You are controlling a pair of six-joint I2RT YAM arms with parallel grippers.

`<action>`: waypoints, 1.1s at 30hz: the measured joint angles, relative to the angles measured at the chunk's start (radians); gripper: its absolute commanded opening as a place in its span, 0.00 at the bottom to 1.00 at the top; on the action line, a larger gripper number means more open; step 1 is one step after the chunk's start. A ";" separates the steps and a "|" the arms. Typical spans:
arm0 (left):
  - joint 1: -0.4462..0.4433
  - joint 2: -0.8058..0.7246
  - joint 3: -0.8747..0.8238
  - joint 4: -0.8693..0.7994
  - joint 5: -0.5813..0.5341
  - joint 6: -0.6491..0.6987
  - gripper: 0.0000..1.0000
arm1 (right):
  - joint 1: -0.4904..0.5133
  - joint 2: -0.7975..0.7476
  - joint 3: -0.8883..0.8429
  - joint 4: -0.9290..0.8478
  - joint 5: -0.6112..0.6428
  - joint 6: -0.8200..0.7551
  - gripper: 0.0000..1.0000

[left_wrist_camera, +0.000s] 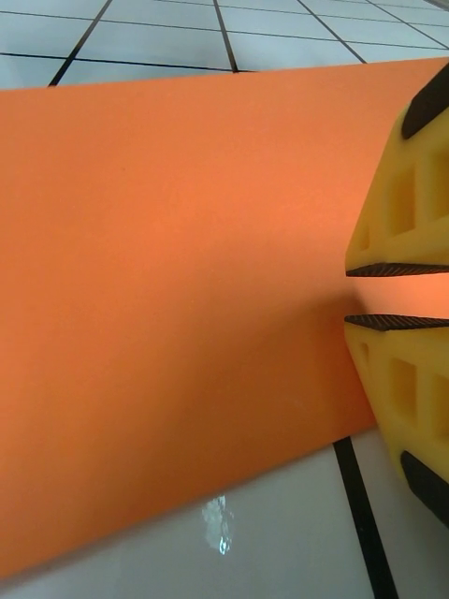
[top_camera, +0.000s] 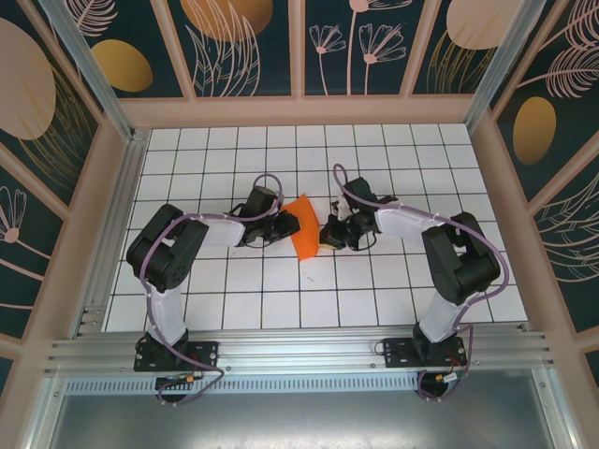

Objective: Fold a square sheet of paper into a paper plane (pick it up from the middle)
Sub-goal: Third fold the triangle at the center of the table.

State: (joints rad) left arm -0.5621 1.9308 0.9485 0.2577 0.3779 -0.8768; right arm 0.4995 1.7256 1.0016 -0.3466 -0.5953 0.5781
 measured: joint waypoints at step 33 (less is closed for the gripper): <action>0.005 -0.012 0.045 -0.032 -0.037 0.050 0.21 | 0.020 0.174 0.116 0.179 -0.051 0.127 0.06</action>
State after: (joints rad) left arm -0.5575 1.9186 0.9936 0.2260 0.3412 -0.8265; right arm 0.5198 1.8992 1.1175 -0.1680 -0.6468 0.7048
